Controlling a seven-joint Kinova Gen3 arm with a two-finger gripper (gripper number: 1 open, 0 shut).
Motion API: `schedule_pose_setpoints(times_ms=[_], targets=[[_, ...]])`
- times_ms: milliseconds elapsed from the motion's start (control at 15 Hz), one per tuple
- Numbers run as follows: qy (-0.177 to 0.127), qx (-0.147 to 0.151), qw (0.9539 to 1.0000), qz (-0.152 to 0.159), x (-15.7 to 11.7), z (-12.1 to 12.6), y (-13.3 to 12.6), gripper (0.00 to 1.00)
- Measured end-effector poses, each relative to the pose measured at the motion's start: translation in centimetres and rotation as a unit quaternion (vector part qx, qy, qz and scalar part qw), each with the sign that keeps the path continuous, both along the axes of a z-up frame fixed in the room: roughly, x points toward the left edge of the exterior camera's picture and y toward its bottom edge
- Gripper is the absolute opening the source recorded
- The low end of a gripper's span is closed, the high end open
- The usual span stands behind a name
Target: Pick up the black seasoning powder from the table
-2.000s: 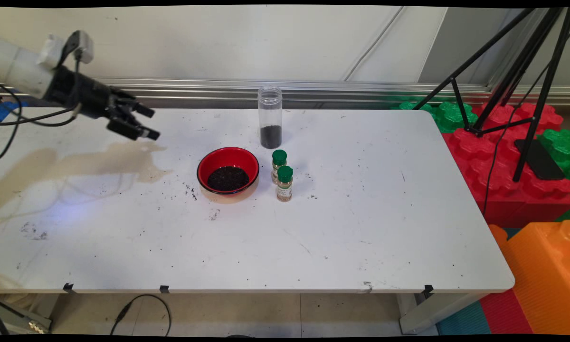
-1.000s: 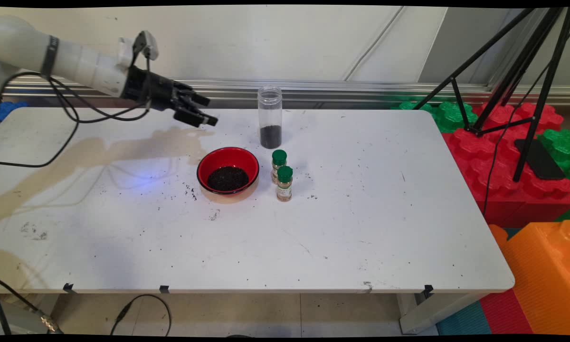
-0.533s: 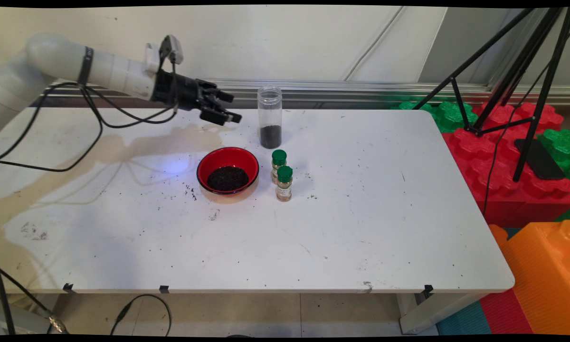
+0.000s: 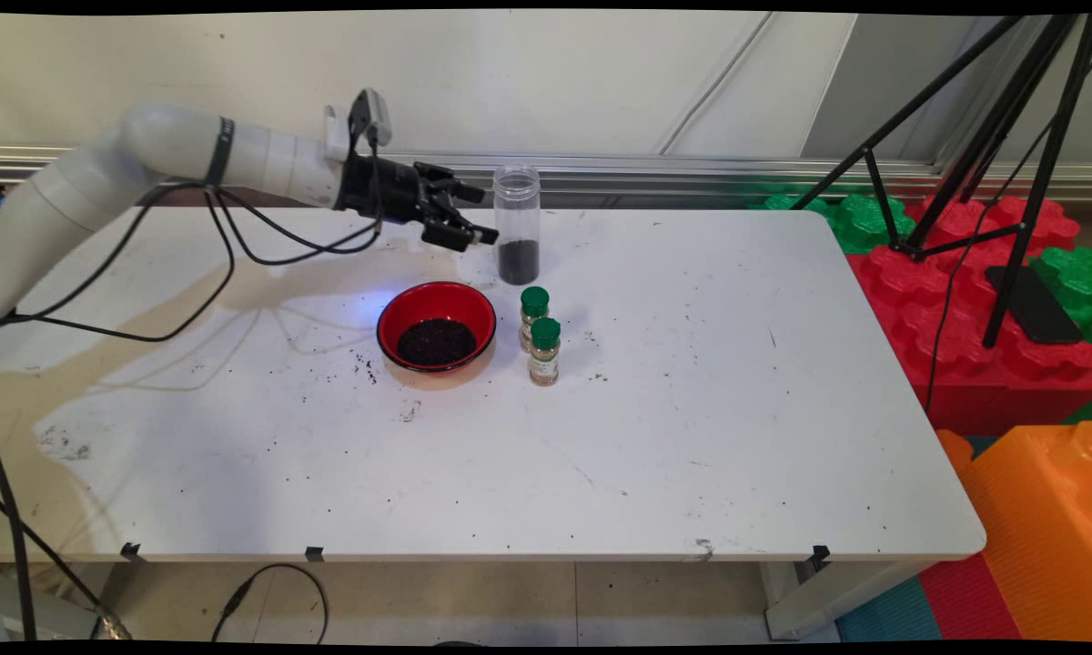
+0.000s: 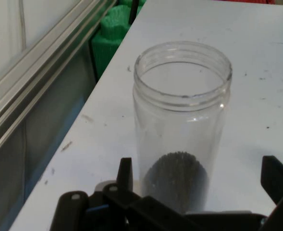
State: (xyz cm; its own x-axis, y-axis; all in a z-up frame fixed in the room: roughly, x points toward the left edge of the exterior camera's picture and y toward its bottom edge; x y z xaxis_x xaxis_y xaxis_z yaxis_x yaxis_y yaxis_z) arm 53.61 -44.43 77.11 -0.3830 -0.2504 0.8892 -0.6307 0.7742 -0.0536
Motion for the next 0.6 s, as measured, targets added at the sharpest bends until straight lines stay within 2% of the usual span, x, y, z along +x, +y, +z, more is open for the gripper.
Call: schedule_pose_setpoints(times_ms=[600], targets=[[-0.002, -0.026, 0.9996, -0.007, -1.4, -3.5, -1.9, 1.0]])
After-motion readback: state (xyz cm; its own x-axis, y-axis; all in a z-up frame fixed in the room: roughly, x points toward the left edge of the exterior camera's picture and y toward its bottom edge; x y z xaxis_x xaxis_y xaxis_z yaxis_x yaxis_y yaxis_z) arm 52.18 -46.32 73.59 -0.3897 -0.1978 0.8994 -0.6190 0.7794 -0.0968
